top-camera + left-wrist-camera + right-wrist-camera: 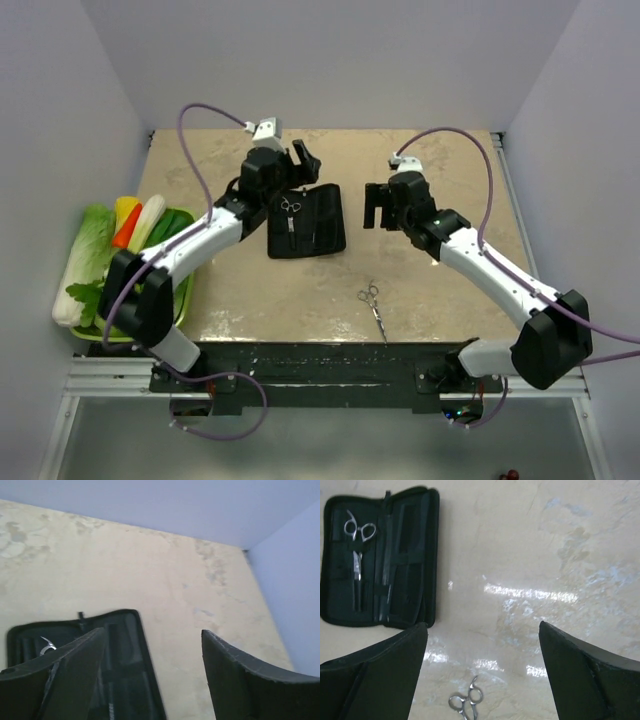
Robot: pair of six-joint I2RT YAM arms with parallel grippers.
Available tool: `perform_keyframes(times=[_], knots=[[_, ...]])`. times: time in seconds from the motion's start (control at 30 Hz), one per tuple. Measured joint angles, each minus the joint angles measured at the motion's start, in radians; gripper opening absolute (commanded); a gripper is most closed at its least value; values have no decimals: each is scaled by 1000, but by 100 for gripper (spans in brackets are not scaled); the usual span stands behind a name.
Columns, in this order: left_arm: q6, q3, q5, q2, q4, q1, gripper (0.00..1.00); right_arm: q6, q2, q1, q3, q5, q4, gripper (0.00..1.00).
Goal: Sort the hair-cutting tools
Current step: Adjust the hairdressing tool bag at the center of the board.
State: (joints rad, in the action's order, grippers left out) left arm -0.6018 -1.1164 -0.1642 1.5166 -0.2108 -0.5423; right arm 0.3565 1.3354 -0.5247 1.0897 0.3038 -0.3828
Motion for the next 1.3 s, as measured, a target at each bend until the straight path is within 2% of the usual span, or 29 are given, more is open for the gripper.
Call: perform_keyframes(times=[0.1, 0.17, 0.4, 0.73, 0.87, 0.97, 1.3], knots=[[71, -146, 21, 176, 59, 35, 98, -4, -4, -46, -23, -25, -6, 99], [116, -244, 42, 304, 88, 46, 100, -4, -11, -88, -34, -32, -7, 99], [234, -499, 76, 639, 171, 76, 100, -2, -60, -211, -76, -48, -5, 99], [290, -819, 87, 883, 268, 160, 100, 1, -78, -302, -107, -61, -11, 99], [288, -812, 81, 887, 310, 174, 100, 5, -78, -308, -107, -60, -15, 99], [277, -744, 81, 873, 310, 171, 100, 12, -72, -308, -107, -58, -17, 99], [217, -328, 88, 631, 200, 162, 100, 64, 104, -308, -191, -97, 57, 99]])
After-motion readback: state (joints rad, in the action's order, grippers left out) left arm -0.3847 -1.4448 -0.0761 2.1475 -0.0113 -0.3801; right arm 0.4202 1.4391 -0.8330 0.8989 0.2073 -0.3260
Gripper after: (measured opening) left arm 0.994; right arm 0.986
